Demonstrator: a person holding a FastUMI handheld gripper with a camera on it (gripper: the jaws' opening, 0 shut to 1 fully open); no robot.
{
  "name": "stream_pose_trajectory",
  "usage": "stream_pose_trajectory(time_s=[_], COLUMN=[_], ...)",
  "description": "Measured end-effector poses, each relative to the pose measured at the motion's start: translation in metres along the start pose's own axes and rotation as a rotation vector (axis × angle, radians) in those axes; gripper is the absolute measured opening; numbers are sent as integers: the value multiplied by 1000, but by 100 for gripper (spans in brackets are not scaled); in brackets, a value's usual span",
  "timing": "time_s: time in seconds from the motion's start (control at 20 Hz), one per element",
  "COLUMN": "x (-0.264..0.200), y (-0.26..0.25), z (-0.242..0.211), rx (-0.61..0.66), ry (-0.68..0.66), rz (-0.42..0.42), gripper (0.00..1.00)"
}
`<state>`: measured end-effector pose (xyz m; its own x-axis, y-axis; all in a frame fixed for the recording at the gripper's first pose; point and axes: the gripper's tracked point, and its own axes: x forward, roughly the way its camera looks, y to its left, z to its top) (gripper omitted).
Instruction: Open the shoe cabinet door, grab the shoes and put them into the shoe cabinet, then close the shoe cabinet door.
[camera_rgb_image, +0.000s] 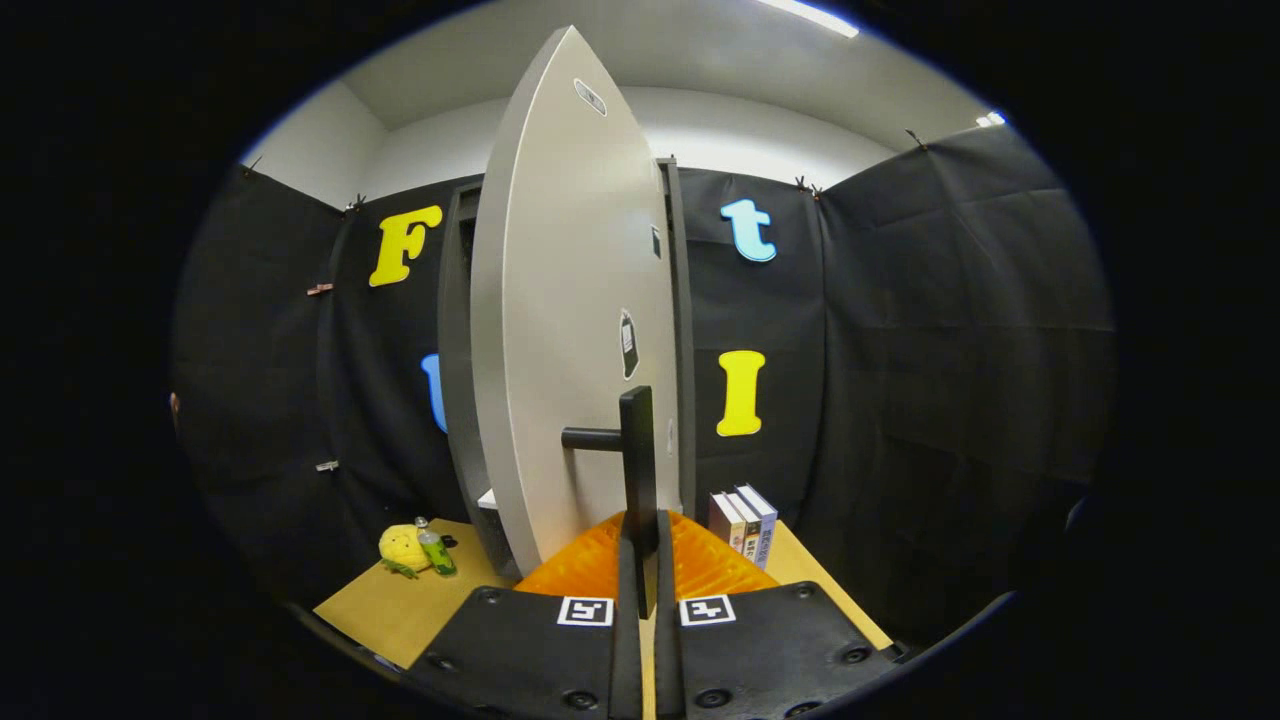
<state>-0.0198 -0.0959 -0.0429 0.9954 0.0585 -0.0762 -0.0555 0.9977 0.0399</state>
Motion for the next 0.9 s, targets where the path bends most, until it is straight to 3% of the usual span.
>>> stream_pose_trajectory(time_s=[0.45, 0.55, 0.9], x=[-17, -25, -63], y=[-74, -70, -98], z=[9, 14, 25], rx=[61, 133, 145], ry=[-24, -45, -89], rz=[-107, -76, -190], gripper=[5, 7, 6])
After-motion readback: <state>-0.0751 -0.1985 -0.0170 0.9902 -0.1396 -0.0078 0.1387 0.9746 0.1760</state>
